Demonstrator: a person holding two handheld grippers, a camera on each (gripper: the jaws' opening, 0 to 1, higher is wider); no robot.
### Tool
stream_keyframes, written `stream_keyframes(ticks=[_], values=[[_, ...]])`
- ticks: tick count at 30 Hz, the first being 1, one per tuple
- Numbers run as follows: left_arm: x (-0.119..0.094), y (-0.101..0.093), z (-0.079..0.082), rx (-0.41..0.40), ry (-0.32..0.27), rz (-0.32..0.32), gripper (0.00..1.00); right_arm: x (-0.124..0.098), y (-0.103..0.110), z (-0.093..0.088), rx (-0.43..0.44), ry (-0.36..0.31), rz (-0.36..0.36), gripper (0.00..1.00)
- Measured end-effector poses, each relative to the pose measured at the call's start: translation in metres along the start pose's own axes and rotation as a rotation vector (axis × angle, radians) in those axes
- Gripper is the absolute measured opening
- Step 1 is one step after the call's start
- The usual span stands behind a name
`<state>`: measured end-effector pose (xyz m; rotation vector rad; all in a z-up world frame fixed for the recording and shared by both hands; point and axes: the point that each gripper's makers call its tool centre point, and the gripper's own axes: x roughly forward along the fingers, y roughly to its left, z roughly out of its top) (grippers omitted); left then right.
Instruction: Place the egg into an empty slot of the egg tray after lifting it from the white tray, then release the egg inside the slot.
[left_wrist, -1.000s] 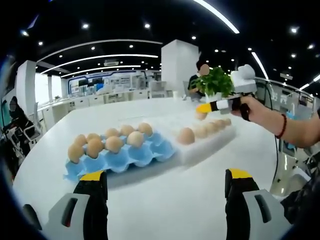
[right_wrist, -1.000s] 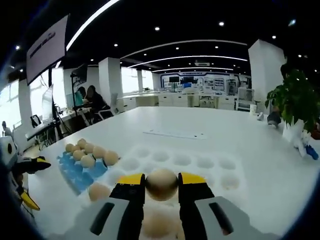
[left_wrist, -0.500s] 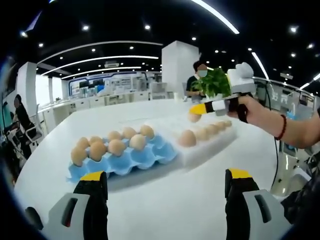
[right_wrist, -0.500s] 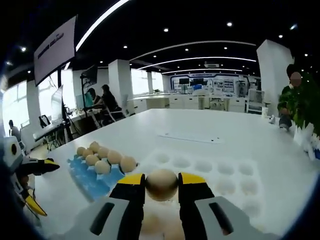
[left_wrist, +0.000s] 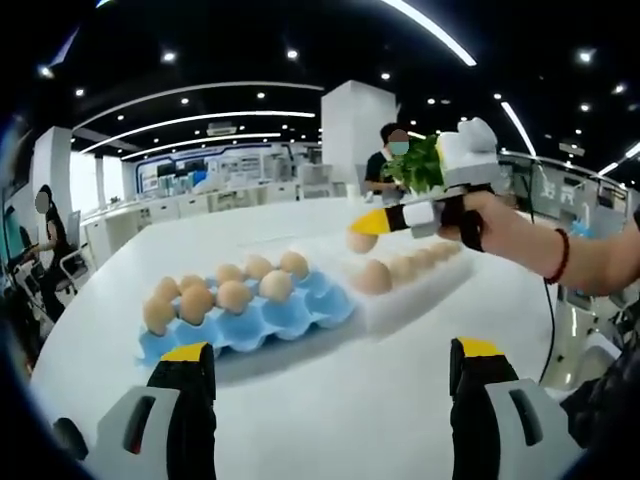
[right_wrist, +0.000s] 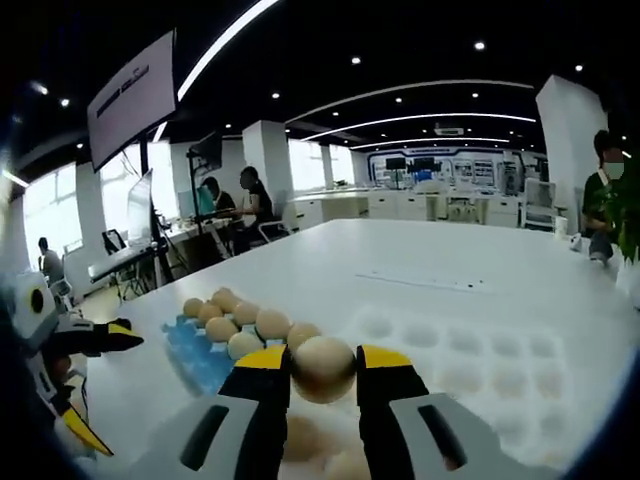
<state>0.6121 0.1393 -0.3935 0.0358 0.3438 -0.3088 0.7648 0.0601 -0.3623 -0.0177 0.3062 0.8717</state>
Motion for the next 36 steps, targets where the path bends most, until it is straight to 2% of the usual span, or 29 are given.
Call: stream_keyframes(ticks=[8, 14, 22, 28, 31, 33, 36], values=[[-0.004, -0.001, -0.003, -0.006, 0.004, 0.008, 1.0, 0.026, 0.025, -0.001, -0.002, 0.005, 0.053, 0.27], [-0.006, 0.0, -0.003, -0.007, 0.002, 0.008, 1.0, 0.036, 0.037, -0.01, -0.012, 0.026, 0.068, 0.27], [-0.007, 0.004, -0.009, -0.013, 0.012, 0.011, 0.99, 0.047, 0.039, -0.016, -0.02, 0.048, 0.069, 0.27], [-0.007, 0.006, -0.011, -0.013, 0.018, 0.014, 0.99, 0.057, 0.04, -0.029, -0.036, 0.099, 0.044, 0.27], [-0.008, 0.008, -0.012, -0.018, 0.017, 0.013, 0.99, 0.06, 0.039, -0.031, -0.086, 0.105, 0.024, 0.27], [-0.007, 0.009, -0.014, -0.017, 0.021, 0.014, 0.99, 0.062, 0.04, -0.033, -0.107, 0.121, 0.026, 0.27], [-0.007, 0.01, -0.016, -0.014, 0.03, 0.015, 0.99, 0.064, 0.038, -0.04, -0.183, 0.161, 0.031, 0.27]])
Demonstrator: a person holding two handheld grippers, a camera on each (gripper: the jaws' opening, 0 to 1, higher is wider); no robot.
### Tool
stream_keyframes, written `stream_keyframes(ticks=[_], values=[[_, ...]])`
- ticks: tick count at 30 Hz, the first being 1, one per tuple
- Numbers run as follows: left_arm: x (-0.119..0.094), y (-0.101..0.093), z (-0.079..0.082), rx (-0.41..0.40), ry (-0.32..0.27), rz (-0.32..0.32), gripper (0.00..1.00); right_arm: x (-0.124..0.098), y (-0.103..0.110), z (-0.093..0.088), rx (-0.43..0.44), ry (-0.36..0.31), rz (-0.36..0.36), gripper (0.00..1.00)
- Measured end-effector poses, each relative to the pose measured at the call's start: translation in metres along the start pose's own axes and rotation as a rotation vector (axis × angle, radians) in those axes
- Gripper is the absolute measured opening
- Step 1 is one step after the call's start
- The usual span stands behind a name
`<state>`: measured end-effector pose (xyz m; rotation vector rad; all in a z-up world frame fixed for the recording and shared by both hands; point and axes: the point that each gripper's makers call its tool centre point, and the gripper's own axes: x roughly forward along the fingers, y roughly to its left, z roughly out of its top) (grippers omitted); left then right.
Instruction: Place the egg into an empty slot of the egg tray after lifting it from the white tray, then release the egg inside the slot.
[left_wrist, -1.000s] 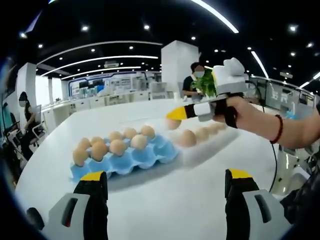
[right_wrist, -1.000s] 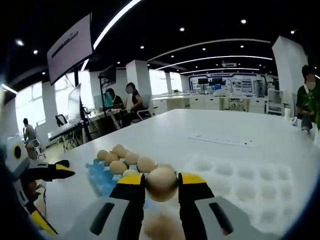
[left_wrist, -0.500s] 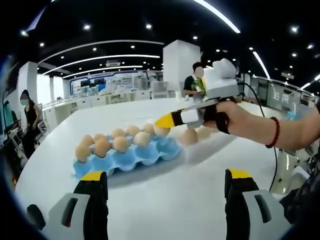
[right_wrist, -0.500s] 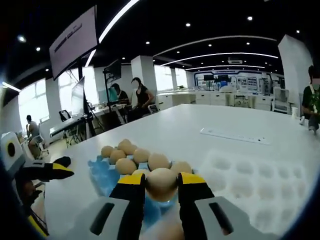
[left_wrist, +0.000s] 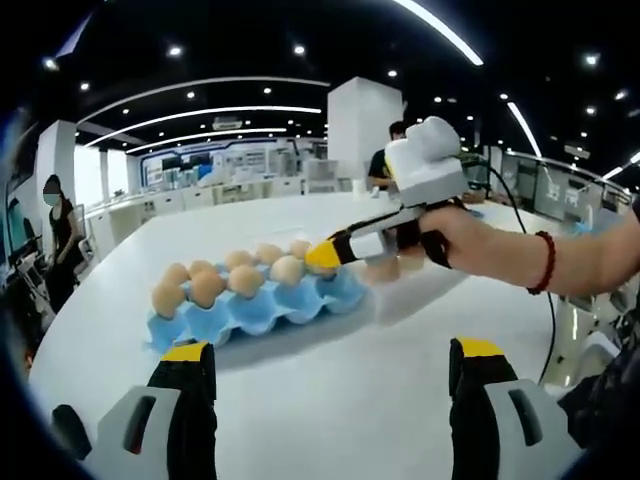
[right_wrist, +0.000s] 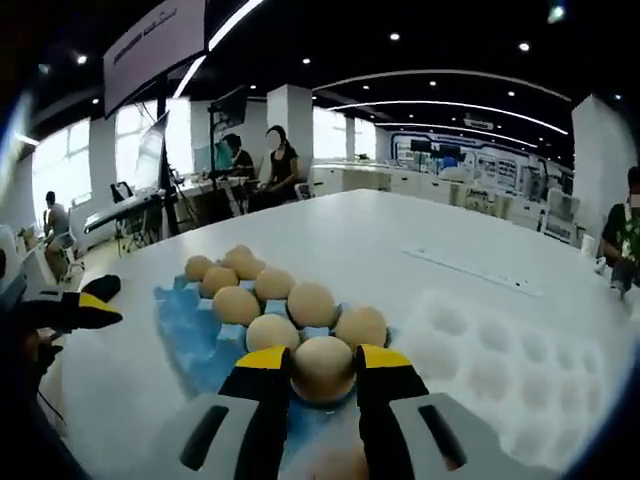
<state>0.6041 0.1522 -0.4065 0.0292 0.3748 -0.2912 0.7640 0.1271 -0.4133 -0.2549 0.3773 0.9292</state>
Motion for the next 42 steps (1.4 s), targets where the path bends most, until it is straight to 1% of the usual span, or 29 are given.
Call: stream_keyframes(ticks=[3, 5, 7, 11, 15, 18, 22, 25, 29, 30, 34, 36, 42], values=[[0.0, 0.001, 0.0, -0.006, -0.006, -0.005, 0.99, 0.004, -0.001, -0.004, -0.001, 0.014, 0.009, 0.27], [0.0, 0.003, 0.0, -0.007, -0.005, 0.0, 0.99, 0.005, 0.0, -0.004, -0.004, 0.018, 0.03, 0.27], [0.0, 0.004, -0.001, -0.004, -0.003, 0.002, 0.99, 0.007, 0.0, -0.003, -0.008, 0.02, 0.031, 0.27], [-0.001, 0.002, -0.001, -0.007, -0.006, -0.005, 0.99, 0.008, -0.001, -0.005, 0.061, 0.043, 0.055, 0.27], [0.0, 0.003, -0.002, -0.004, 0.0, -0.005, 0.99, 0.003, 0.003, -0.008, 0.077, 0.036, 0.065, 0.28], [-0.001, 0.004, -0.003, -0.002, 0.004, -0.001, 0.99, 0.001, 0.004, -0.009, 0.069, 0.037, 0.066, 0.28], [-0.003, 0.005, -0.002, -0.003, 0.0, 0.003, 0.99, 0.005, 0.001, -0.007, 0.059, 0.034, 0.068, 0.3], [-0.003, 0.006, -0.001, -0.004, -0.002, 0.005, 0.99, 0.002, 0.003, -0.007, 0.103, 0.03, 0.084, 0.34], [-0.002, 0.006, 0.0, -0.011, -0.01, 0.005, 1.0, 0.0, 0.003, -0.002, 0.085, 0.009, 0.087, 0.37], [-0.002, 0.005, 0.001, -0.017, -0.014, 0.003, 1.0, -0.002, 0.003, 0.001, 0.081, -0.006, 0.089, 0.37], [-0.001, 0.004, 0.004, -0.02, -0.023, 0.0, 1.0, -0.007, 0.0, 0.004, 0.074, -0.022, 0.084, 0.41], [-0.001, 0.004, 0.005, -0.014, -0.026, 0.001, 1.0, -0.012, -0.001, 0.003, 0.057, -0.021, 0.072, 0.43], [-0.001, 0.004, 0.005, -0.011, -0.027, 0.004, 1.0, -0.02, -0.004, 0.002, 0.039, -0.021, 0.078, 0.45]])
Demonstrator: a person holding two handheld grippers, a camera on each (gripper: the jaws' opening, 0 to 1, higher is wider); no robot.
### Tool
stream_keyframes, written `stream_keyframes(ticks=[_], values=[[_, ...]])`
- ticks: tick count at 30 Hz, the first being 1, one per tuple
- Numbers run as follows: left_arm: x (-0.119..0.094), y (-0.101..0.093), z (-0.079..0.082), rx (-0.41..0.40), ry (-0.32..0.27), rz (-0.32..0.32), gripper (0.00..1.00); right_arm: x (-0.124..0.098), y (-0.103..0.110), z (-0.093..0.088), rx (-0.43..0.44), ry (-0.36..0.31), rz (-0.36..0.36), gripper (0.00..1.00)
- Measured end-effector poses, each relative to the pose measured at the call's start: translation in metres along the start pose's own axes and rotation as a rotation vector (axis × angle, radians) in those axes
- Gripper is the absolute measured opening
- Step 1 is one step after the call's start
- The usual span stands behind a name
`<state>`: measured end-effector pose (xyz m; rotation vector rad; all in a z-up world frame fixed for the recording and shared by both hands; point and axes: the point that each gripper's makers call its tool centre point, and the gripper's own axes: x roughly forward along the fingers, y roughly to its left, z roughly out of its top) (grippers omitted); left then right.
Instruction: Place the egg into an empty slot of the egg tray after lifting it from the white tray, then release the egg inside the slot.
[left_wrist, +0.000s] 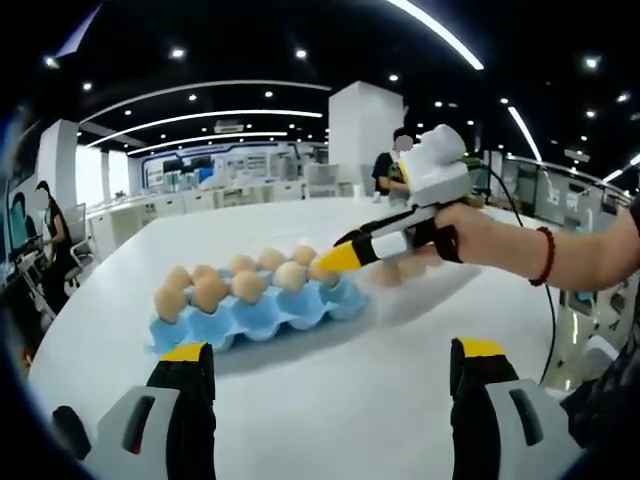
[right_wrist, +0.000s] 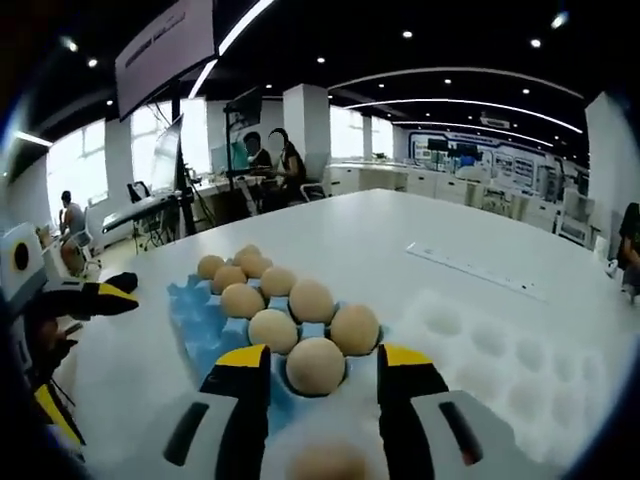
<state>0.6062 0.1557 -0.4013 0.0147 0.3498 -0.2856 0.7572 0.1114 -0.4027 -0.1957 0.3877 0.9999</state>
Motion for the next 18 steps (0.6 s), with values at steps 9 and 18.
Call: stream_keyframes(ticks=[9, 18], values=[[-0.001, -0.001, 0.006, -0.028, -0.025, 0.003, 1.0, -0.015, -0.008, -0.003, 0.004, 0.012, -0.015, 0.48], [0.003, 0.003, 0.006, -0.025, -0.018, -0.006, 1.0, -0.027, -0.01, -0.008, -0.005, 0.023, -0.027, 0.48]])
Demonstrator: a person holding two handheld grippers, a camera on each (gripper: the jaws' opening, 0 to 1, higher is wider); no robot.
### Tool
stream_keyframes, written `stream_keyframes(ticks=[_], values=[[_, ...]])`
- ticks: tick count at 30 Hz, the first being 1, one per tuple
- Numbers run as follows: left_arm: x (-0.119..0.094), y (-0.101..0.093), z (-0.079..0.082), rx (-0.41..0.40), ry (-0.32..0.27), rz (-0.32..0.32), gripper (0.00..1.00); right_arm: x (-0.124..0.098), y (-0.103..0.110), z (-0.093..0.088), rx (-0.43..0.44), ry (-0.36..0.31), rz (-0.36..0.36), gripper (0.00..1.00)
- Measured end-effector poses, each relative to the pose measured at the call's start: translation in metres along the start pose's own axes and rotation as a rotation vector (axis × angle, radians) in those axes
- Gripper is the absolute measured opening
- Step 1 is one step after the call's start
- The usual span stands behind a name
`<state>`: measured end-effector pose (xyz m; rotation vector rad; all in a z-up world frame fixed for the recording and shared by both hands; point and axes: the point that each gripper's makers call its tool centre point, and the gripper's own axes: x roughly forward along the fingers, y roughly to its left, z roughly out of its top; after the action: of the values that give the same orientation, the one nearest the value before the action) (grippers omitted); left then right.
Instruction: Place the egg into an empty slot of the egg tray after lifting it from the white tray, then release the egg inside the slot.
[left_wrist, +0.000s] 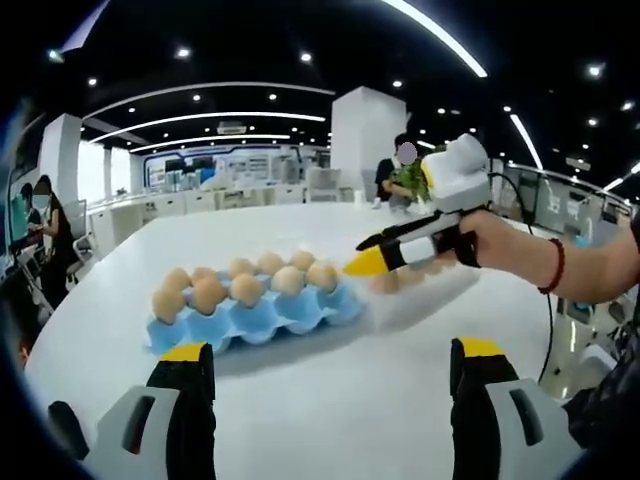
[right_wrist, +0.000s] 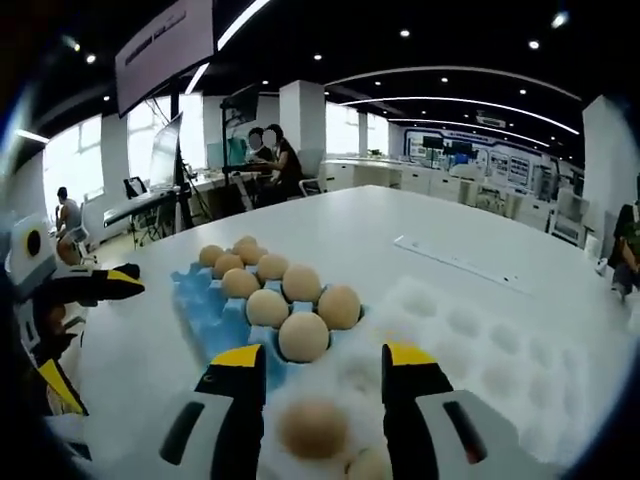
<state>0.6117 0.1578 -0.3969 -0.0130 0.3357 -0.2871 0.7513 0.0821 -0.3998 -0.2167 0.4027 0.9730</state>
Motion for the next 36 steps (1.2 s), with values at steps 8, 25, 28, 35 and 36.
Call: stream_keyframes(ticks=[8, 25, 28, 35, 36], values=[[0.001, 0.006, 0.001, -0.001, -0.001, 0.005, 1.0, -0.01, 0.003, -0.008, -0.007, 0.001, -0.001, 0.48], [0.002, 0.009, 0.002, 0.003, 0.0, 0.003, 1.0, -0.024, 0.006, -0.02, -0.005, -0.009, -0.021, 0.47], [0.0, 0.005, 0.002, 0.003, -0.001, 0.004, 1.0, -0.024, 0.006, -0.02, -0.002, -0.009, -0.022, 0.46], [-0.001, -0.004, 0.002, 0.008, 0.0, 0.0, 1.0, -0.032, 0.011, -0.021, -0.019, -0.041, -0.055, 0.44], [-0.001, -0.005, 0.002, 0.011, 0.002, 0.0, 1.0, -0.031, 0.011, -0.02, -0.019, -0.043, -0.059, 0.44]])
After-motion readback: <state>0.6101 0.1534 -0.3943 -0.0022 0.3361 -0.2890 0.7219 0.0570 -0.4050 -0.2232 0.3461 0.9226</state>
